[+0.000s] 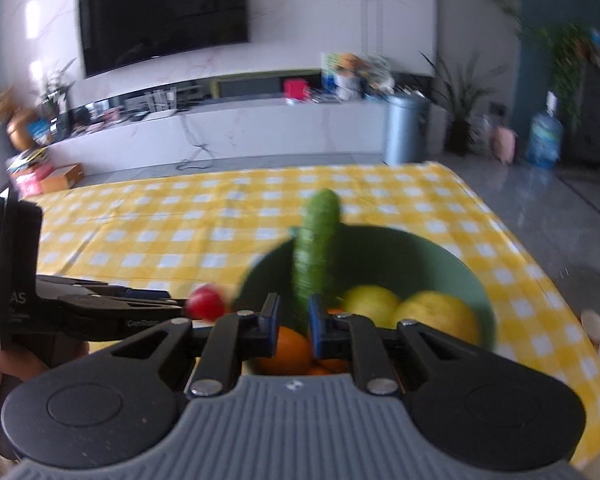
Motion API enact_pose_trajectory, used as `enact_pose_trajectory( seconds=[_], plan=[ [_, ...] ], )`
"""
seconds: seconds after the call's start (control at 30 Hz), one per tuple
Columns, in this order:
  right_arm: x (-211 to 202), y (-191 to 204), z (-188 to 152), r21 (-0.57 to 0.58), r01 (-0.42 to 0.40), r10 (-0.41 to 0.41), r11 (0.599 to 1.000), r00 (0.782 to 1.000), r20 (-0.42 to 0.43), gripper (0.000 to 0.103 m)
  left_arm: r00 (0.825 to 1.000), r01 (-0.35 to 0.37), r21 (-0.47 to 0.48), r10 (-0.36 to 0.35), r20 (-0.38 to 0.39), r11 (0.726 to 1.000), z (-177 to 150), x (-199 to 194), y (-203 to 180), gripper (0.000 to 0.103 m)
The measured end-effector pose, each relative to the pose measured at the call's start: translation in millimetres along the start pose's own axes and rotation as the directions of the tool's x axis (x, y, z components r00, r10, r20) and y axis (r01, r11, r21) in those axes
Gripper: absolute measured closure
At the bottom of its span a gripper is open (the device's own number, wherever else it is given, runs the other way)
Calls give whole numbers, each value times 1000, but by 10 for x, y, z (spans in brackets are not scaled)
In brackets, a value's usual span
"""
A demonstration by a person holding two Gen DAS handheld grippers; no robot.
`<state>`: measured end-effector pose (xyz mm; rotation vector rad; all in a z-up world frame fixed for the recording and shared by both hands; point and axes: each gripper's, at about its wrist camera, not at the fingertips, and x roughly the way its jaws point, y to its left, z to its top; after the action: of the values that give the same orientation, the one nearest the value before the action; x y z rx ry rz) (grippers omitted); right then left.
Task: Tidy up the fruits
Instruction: 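Close the right tool on the red cherry tomato while the left tool lowers over the kiwi, then close the left tool on the brown kiwi while the right tool holds the cherry tomato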
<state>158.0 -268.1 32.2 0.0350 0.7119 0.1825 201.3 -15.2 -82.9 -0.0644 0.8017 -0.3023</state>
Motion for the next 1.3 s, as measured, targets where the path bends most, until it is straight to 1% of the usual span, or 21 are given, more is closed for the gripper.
enact_pose_trajectory(
  seconds=[0.13,0.3,0.47,0.53,0.67,0.87,1.07,1.23,1.27,1.3],
  plan=[
    [100,-157,-82,74,-8,10,997,999,-31,92,1000,-24,16,24,-16,1000,1,112,-41,57],
    [118,-163,-111,82,-36,37,996,999,-14,89,999,-34,14,34,-25,999,15,167,-9,59],
    [128,-165,-117,83,-44,45,996,999,-13,88,999,-35,16,36,-25,999,31,187,-4,74],
    [127,-156,-119,80,-45,46,996,999,-11,87,999,-30,7,30,-28,1000,38,188,11,74],
    [119,-134,-118,74,-54,54,996,999,-4,87,998,-51,8,51,-27,999,41,116,9,74],
    [85,-33,-94,66,-90,90,994,996,15,87,997,-73,14,74,-19,997,61,-202,18,74],
    [56,231,-63,7,-149,149,989,988,31,87,995,-100,-1,100,-3,995,112,-619,149,74],
    [53,481,-53,-26,-221,222,975,975,16,86,991,-136,-11,136,7,991,113,-947,301,74],
    [62,559,-47,-33,-240,240,970,971,9,85,989,-145,-16,145,10,989,106,-1007,344,74],
    [70,634,-51,-42,-261,261,965,965,2,81,988,-153,-22,153,13,988,91,-1071,382,74]
  ],
)
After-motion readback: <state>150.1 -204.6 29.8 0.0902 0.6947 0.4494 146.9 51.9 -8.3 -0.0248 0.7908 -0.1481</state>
